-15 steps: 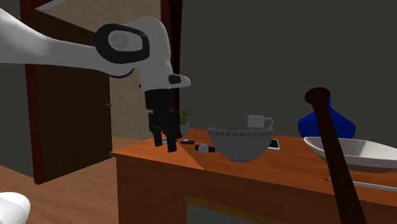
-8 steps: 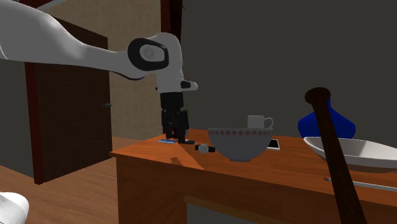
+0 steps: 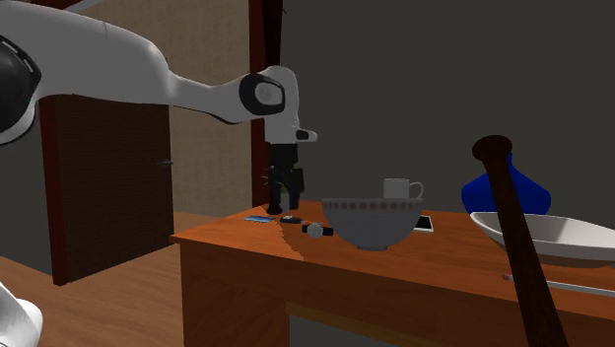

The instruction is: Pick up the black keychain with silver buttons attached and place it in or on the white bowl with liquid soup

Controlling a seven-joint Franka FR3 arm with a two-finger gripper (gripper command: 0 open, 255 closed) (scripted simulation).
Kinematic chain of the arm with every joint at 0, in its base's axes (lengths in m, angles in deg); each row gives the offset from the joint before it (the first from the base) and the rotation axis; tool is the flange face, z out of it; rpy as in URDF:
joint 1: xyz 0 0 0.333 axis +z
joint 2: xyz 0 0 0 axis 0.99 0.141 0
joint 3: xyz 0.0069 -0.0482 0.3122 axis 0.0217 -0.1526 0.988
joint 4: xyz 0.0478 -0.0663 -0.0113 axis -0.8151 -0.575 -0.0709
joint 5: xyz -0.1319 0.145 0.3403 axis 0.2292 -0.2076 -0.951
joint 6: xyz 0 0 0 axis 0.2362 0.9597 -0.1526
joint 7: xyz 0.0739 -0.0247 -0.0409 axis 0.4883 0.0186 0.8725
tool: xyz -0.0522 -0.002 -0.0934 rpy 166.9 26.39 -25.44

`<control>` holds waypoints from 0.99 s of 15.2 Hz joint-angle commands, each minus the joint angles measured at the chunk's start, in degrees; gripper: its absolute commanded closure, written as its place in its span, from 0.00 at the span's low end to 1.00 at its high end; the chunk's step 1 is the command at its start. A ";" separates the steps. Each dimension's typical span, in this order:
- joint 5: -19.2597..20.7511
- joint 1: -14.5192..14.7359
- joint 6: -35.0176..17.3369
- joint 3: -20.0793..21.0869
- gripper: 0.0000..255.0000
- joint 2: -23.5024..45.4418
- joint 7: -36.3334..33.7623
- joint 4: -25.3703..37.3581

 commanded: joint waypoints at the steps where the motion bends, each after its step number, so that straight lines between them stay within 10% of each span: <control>1: 0.34 0.62 1.15 1.28 0.00 4.59 -2.32 5.48; 15: 0.23 0.88 -4.60 1.54 0.00 4.96 -2.73 0.05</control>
